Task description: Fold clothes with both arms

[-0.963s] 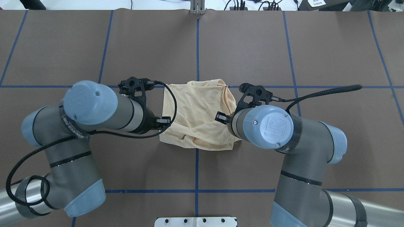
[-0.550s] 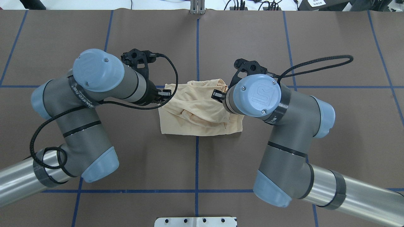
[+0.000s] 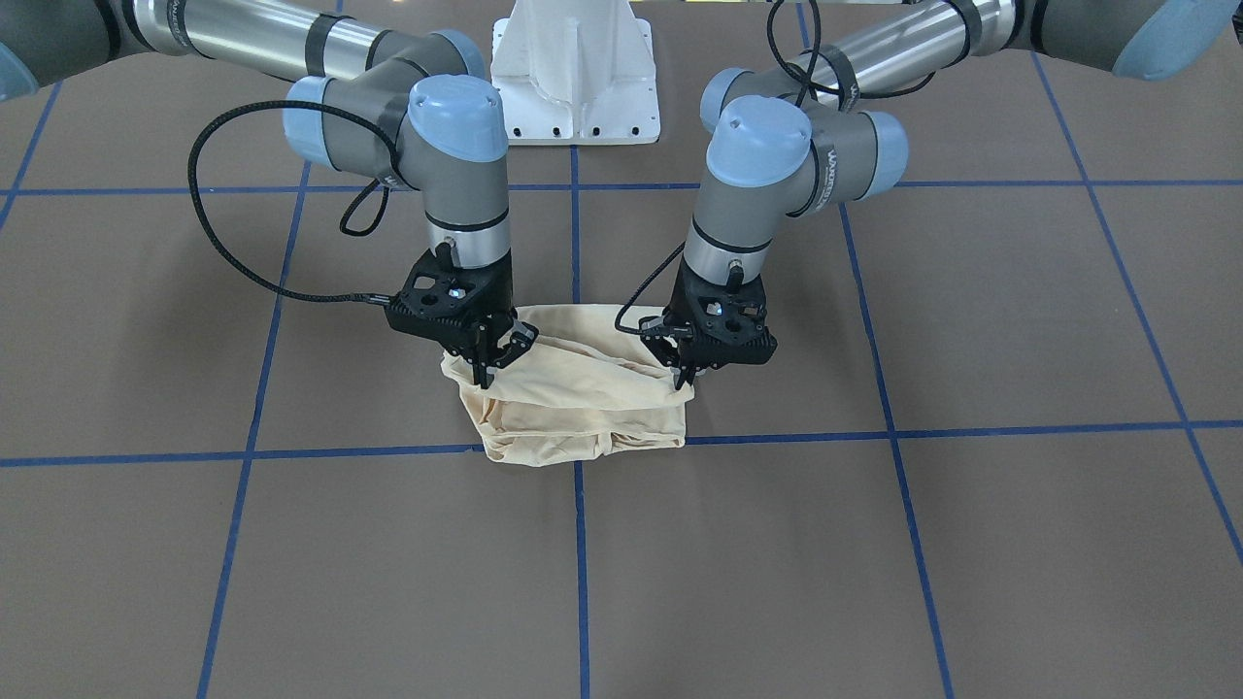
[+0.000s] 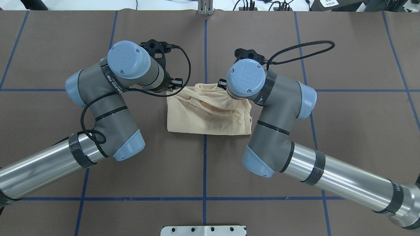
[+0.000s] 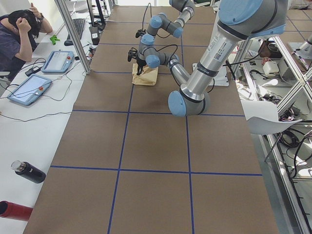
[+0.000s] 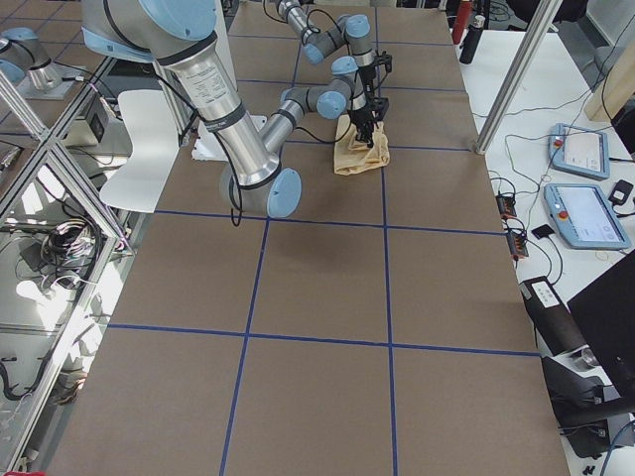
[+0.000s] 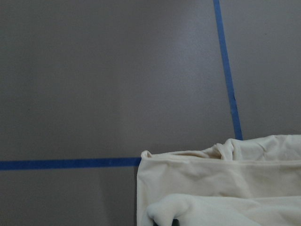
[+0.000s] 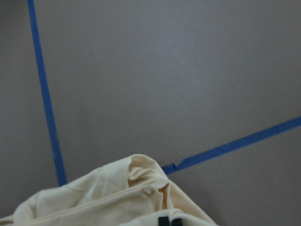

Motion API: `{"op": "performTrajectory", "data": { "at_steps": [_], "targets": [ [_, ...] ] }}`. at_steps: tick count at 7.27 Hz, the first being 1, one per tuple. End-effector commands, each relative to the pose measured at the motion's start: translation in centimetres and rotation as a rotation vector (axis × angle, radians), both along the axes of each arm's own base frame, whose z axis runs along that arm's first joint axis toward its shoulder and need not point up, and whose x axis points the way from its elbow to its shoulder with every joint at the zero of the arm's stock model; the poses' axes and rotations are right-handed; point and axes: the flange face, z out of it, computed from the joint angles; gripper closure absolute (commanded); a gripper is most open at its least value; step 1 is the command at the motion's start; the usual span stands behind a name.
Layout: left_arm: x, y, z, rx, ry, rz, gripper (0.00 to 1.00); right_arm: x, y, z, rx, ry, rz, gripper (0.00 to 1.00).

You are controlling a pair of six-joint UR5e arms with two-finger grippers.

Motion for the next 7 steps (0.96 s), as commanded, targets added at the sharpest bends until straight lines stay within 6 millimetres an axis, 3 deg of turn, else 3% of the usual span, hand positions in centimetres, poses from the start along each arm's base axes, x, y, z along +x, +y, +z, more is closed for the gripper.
{"op": "performTrajectory", "data": {
  "at_steps": [1, 3, 4, 5, 7],
  "targets": [
    [0.6, -1.6, 1.8, 0.048, 0.017, 0.003, 0.0, -0.1, -2.2, 0.9, 0.02, 0.001, -0.009, 0.0],
    [-3.5, -3.0, 2.6, 0.123, 0.008, 0.102, 0.0, 1.4, -3.1, -2.8, -0.049, -0.102, -0.089, 0.0],
    [-6.4, -2.4, 4.7, 0.152, -0.001, 0.143, 0.0, 0.6, -2.4, -4.0, -0.05, -0.119, -0.095, 0.0],
    [-7.4, -2.3, 5.4, 0.177, -0.014, 0.155, 0.0, -1.8, 0.2, -4.3, -0.077, -0.116, -0.107, 0.0],
    [-7.5, -2.3, 5.6, 0.175, -0.016, 0.154, 0.0, -8.2, 6.7, -4.5, -0.038, -0.075, -0.115, 0.04]
  ]
}}
